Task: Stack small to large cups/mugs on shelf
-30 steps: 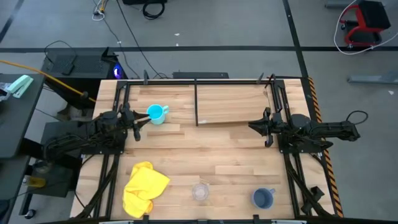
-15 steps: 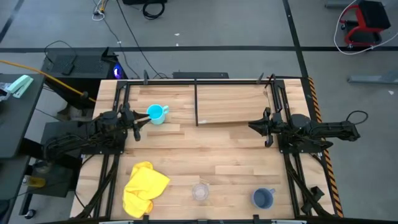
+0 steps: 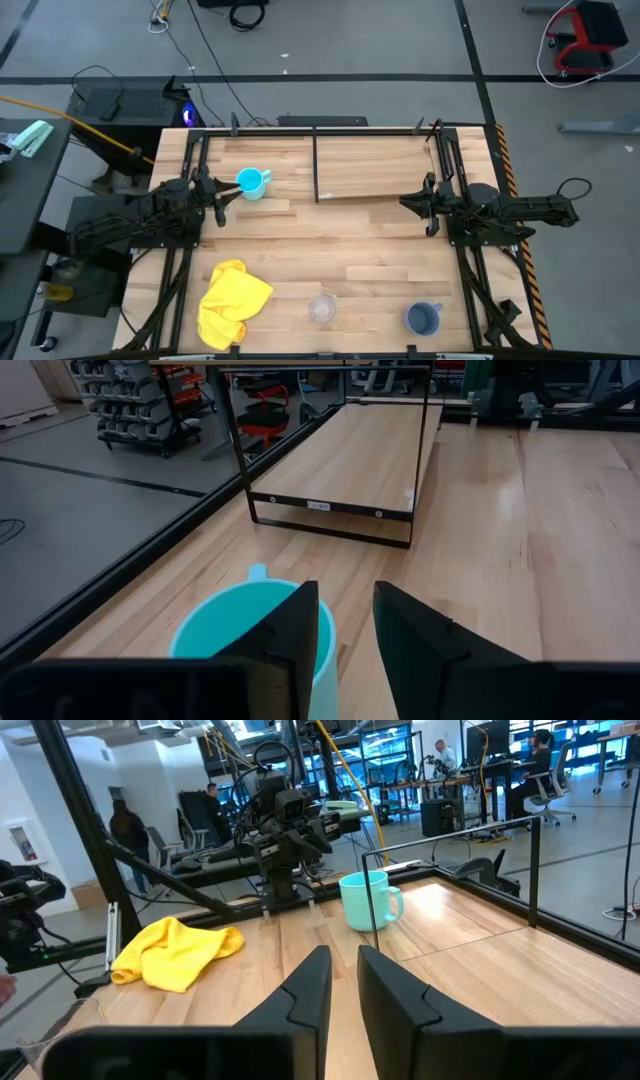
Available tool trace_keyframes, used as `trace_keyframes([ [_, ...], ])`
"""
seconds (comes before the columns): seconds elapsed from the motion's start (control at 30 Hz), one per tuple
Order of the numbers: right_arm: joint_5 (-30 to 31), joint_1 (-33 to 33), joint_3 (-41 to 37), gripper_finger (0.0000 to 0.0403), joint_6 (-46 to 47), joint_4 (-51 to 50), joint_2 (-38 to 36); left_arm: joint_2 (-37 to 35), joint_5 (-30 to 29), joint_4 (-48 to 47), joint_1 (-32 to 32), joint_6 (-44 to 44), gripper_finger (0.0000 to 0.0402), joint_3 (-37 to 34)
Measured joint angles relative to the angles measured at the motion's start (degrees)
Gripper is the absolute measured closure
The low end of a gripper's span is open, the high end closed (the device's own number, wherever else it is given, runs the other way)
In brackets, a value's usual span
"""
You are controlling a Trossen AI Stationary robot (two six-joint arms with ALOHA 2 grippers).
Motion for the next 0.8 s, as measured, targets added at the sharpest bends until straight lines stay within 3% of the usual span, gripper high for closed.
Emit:
trace_keyframes([
  [0.2,0.0,0.0,0.0,0.0341,0.0,0.0,0.0,0.0,0.0,0.0,0.0,0.1,0.0294,0.0],
  [0.4,0.0,0.0,0.0,0.0341,0.0,0.0,0.0,0.0,0.0,1.4,0.0,7.2,0.0294,0.0],
  [0.8,0.0,0.0,0.0,0.0341,0.0,0.0,0.0,0.0,0.0,1.4,0.0,7.5,0.0294,0.0],
])
